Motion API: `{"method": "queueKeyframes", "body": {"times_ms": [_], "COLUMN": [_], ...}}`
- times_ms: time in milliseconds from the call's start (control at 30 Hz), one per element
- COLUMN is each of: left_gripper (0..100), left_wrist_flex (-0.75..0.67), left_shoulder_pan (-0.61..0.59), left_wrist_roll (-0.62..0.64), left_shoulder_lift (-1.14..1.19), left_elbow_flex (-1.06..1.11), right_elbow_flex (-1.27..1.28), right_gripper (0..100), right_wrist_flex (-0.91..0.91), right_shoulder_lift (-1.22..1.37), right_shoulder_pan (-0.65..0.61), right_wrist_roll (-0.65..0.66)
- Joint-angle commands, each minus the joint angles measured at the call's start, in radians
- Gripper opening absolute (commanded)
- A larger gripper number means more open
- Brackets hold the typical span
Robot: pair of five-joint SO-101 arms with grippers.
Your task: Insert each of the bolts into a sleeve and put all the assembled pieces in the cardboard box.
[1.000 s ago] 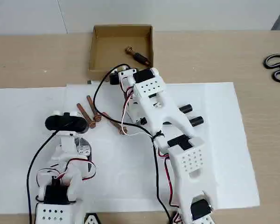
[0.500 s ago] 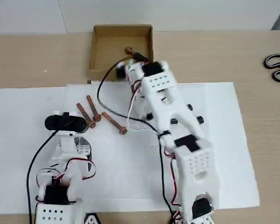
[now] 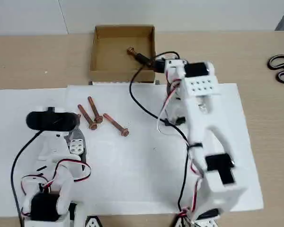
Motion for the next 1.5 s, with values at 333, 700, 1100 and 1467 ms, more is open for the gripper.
{"method": "queueKeyframes", "body": {"times_ms": [333, 700, 1100, 1467], "left_gripper": [1, 1, 1, 1], "left_wrist_flex": [0.054, 0.176, 0.015, -0.247], "left_shoulder_pan": [-0.005, 0.066, 0.138, 0.264], "left_wrist_roll": [-0.026, -0.374, -1.073, -1.386], "left_shoulder_lift": [0.72, 1.128, 1.137, 1.138], "left_elbow_flex": [-0.598, -0.837, -0.794, -0.578], "right_elbow_flex": [0.414, 0.6, 0.637, 0.64], "right_gripper": [0.2, 0.2, 0.2, 0.2], "right_wrist_flex": [0.01, 0.01, 0.005, 0.005], "right_shoulder_lift": [-0.423, -0.654, -0.769, -0.766], "right_shoulder_pan": [0.206, 0.367, 0.418, 0.47], "right_wrist_roll": [-0.012, -0.011, -0.009, -0.008]}}
